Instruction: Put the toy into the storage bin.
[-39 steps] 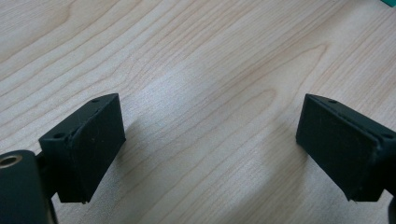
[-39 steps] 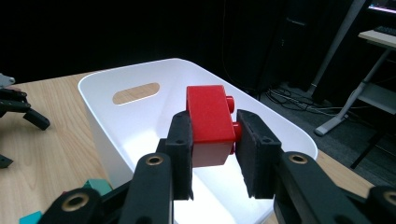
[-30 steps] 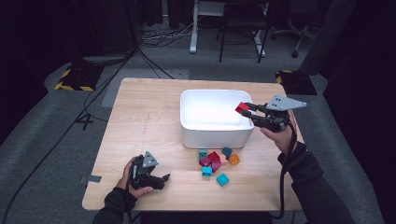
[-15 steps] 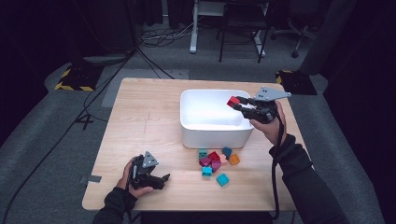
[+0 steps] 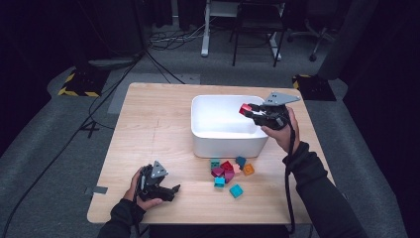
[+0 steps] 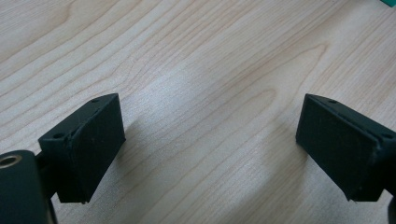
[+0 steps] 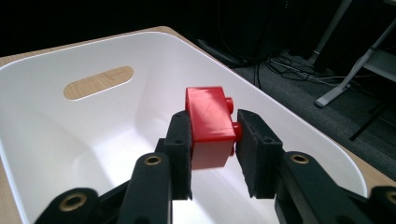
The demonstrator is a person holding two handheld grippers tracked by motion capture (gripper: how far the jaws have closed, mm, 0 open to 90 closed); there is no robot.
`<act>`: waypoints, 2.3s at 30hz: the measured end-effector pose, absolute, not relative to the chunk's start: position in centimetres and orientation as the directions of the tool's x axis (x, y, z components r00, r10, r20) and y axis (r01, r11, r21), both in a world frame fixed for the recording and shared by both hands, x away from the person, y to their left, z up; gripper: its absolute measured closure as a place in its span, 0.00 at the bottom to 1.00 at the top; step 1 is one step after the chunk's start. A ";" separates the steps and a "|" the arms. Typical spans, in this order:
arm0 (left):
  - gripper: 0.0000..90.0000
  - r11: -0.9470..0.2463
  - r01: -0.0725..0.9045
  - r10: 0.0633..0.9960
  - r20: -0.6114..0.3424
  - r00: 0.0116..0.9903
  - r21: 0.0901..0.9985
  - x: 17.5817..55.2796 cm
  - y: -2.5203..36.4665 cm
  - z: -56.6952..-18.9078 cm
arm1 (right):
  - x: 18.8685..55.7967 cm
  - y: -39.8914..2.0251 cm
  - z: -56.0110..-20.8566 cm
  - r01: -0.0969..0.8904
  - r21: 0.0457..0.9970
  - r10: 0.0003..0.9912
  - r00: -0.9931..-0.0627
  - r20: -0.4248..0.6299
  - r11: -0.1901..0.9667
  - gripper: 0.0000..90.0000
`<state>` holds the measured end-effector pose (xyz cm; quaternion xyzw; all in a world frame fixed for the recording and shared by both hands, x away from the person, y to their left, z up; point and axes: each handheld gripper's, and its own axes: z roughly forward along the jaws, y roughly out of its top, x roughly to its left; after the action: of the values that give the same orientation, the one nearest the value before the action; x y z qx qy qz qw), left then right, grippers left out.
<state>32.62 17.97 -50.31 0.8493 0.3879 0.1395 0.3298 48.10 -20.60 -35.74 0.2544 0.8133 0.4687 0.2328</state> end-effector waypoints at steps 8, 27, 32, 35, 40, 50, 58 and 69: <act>0.09 -0.481 0.567 0.751 -0.020 0.660 0.668 32.6 18.0 -50.3 | 47.9 -21.2 -36.3 0.195 0.884 0.624 -0.771 -0.130 0.425 0.68; 0.09 -0.480 0.567 0.752 -0.019 0.659 0.669 32.6 17.9 -50.3 | 43.5 -25.2 -35.2 0.127 0.919 0.622 -0.769 -0.146 0.373 0.59; 0.09 -0.479 0.568 0.752 -0.021 0.659 0.670 32.6 17.9 -50.3 | 42.1 -25.9 -35.1 0.109 0.926 0.606 -0.782 -0.144 0.360 0.58; 0.09 -0.480 0.567 0.752 -0.019 0.659 0.669 32.6 17.9 -50.3 | 41.3 -26.3 -35.3 0.103 0.930 0.595 -0.792 -0.138 0.352 0.58; 0.09 -0.479 0.568 0.753 -0.020 0.658 0.670 32.6 17.9 -50.3 | 40.4 -26.7 -36.3 0.109 0.926 0.578 -0.805 -0.131 0.361 0.57; 0.09 -0.481 0.567 0.752 -0.017 0.659 0.669 32.6 18.0 -50.3 | 39.4 -26.9 -39.5 0.142 0.911 0.546 -0.831 -0.103 0.388 0.56; 0.09 -0.481 0.569 0.752 -0.020 0.659 0.667 32.6 18.0 -50.3 | 38.6 -26.7 -41.6 0.151 0.892 0.529 -0.842 -0.110 0.426 0.55; 0.09 -0.482 0.569 0.753 -0.017 0.657 0.666 32.6 18.0 -50.3 | 39.0 -25.5 -45.1 0.216 0.839 0.491 -0.869 -0.068 0.499 0.55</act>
<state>32.59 17.96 -50.28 0.8493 0.3893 0.1402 0.3278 38.98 -25.54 -45.10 0.2074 0.8525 0.4556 0.1505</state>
